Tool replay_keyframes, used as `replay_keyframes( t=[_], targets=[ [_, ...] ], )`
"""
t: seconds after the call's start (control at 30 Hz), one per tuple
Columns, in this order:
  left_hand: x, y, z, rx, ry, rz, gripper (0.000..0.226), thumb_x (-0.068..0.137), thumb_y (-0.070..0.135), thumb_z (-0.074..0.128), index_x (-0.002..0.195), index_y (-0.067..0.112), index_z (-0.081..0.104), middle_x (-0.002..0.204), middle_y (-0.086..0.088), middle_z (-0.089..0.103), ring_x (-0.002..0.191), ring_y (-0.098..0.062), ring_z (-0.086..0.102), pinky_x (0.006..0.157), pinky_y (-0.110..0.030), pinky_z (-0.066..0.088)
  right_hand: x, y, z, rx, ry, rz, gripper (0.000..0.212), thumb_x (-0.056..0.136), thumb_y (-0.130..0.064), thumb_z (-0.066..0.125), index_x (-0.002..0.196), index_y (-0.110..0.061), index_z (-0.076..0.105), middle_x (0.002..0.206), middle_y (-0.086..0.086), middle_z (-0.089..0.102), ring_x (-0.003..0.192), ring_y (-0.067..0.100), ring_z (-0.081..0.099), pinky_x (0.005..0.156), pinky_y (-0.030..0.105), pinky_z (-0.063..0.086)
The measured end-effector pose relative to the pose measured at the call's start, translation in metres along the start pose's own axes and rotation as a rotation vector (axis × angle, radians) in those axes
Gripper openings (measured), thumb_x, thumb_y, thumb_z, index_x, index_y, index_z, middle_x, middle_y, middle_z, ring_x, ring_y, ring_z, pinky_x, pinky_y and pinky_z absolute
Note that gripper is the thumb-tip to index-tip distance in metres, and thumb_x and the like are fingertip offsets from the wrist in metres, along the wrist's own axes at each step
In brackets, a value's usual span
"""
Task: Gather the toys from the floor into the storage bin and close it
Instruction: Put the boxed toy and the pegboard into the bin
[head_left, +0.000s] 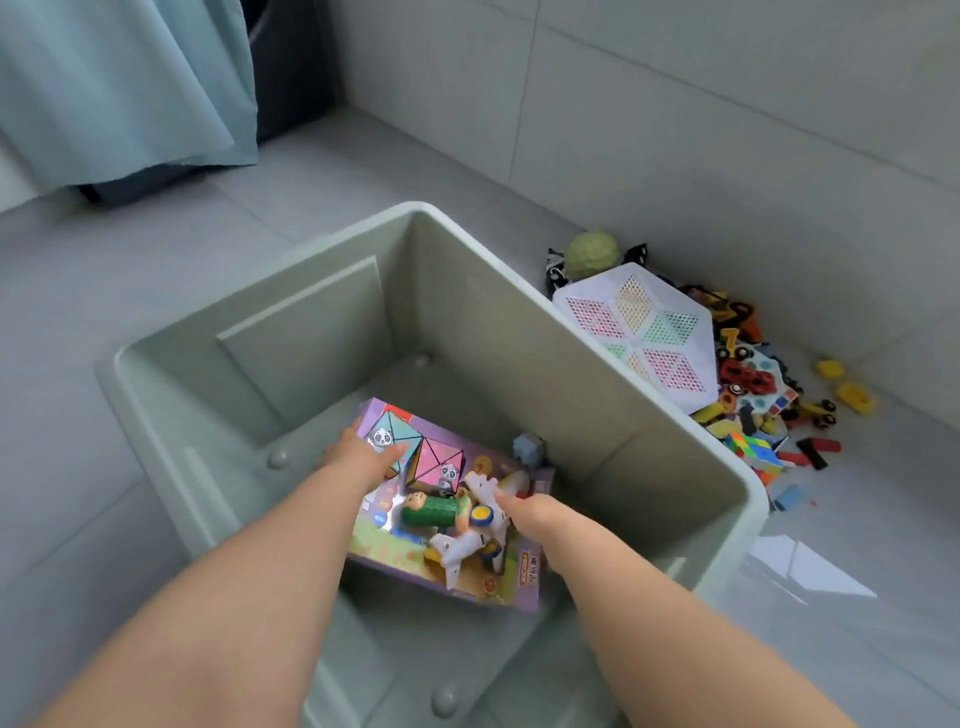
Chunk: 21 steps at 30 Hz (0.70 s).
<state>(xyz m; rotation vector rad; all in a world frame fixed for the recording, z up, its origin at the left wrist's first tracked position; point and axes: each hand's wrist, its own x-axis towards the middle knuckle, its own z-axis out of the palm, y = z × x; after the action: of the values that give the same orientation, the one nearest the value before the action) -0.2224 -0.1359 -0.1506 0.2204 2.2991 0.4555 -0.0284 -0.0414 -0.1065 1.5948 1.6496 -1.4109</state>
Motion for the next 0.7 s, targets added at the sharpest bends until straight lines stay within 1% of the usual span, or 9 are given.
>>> replay_keyframes(
  t=[0.03,0.07,0.13,0.2,0.27,0.4,0.57,0.63,0.7],
  targets=[
    [0.0,-0.005,0.009,-0.005,-0.002,-0.002,0.088,0.076,0.055,0.066,0.14,0.009,0.026,0.14,-0.018,0.043,0.124,-0.036,0.046,0.104,-0.044,0.037,-0.002,0.0,-0.002,-0.024,-0.014,-0.015,0.05,0.098,-0.036,0.038,0.13,0.002,0.042,0.122,0.016,0.048,0.11,0.024,0.046,0.099,0.031,0.035],
    [-0.002,-0.005,0.016,-0.008,0.005,0.015,0.091,0.075,0.056,0.066,0.142,0.012,0.024,0.142,-0.017,0.043,0.125,-0.036,0.045,0.106,-0.046,0.035,-0.004,-0.001,-0.005,-0.036,-0.022,-0.041,0.042,0.096,-0.033,0.043,0.125,-0.003,0.045,0.12,0.014,0.048,0.104,0.023,0.045,0.094,0.031,0.038],
    [-0.02,0.004,0.026,-0.019,0.049,0.114,0.093,0.079,0.056,0.062,0.148,0.017,0.014,0.148,-0.012,0.037,0.132,-0.033,0.04,0.109,-0.045,0.03,-0.016,-0.01,-0.012,-0.024,-0.05,-0.093,0.048,0.094,-0.027,0.049,0.137,-0.011,0.036,0.132,0.012,0.046,0.11,0.025,0.047,0.095,0.035,0.041],
    [-0.049,0.028,0.03,-0.201,0.068,0.289,0.083,0.083,0.048,0.061,0.148,0.02,0.018,0.146,-0.007,0.039,0.132,-0.029,0.04,0.107,-0.041,0.033,-0.039,-0.022,-0.028,-0.013,-0.081,-0.187,0.051,0.092,-0.022,0.051,0.14,-0.02,0.033,0.133,0.01,0.048,0.114,0.026,0.051,0.098,0.039,0.045],
    [-0.081,0.053,0.032,-0.465,0.034,0.447,0.069,0.086,0.038,0.063,0.143,0.02,0.029,0.134,-0.005,0.049,0.123,-0.024,0.046,0.098,-0.034,0.038,-0.069,-0.032,-0.053,-0.003,-0.093,-0.328,0.049,0.09,-0.02,0.055,0.136,-0.026,0.04,0.124,0.009,0.058,0.111,0.025,0.057,0.098,0.039,0.048],
    [-0.153,0.089,0.033,-0.691,0.01,0.65,0.043,0.086,0.033,0.064,0.123,0.025,0.044,0.108,-0.001,0.057,0.102,-0.019,0.054,0.086,-0.029,0.044,-0.138,-0.023,-0.123,0.0,-0.043,-0.533,0.03,0.089,-0.017,0.06,0.116,-0.027,0.057,0.108,0.006,0.068,0.102,0.018,0.064,0.093,0.03,0.05],
    [-0.205,0.149,0.049,-0.792,0.06,0.843,0.032,0.082,0.031,0.068,0.106,0.025,0.048,0.085,0.005,0.054,0.08,-0.013,0.051,0.071,-0.013,0.039,-0.132,0.029,-0.205,0.125,0.127,-0.501,0.02,0.087,-0.013,0.062,0.102,-0.025,0.067,0.099,-0.001,0.071,0.094,0.014,0.067,0.086,0.028,0.052],
    [-0.208,0.184,0.064,-0.782,0.06,0.925,0.033,0.081,0.031,0.07,0.102,0.026,0.045,0.085,0.004,0.053,0.077,-0.01,0.05,0.067,-0.007,0.038,-0.093,0.05,-0.232,0.219,0.203,-0.473,0.018,0.088,-0.012,0.06,0.1,-0.024,0.067,0.102,-0.002,0.07,0.095,0.012,0.065,0.08,0.025,0.052],
    [-0.207,0.221,0.083,-0.708,0.032,0.935,0.038,0.08,0.034,0.07,0.106,0.026,0.042,0.091,0.004,0.053,0.083,-0.01,0.052,0.067,-0.007,0.04,-0.049,0.068,-0.255,0.299,0.262,-0.458,0.017,0.089,-0.011,0.058,0.097,-0.024,0.067,0.104,-0.002,0.068,0.094,0.012,0.064,0.076,0.023,0.051]
  ],
)
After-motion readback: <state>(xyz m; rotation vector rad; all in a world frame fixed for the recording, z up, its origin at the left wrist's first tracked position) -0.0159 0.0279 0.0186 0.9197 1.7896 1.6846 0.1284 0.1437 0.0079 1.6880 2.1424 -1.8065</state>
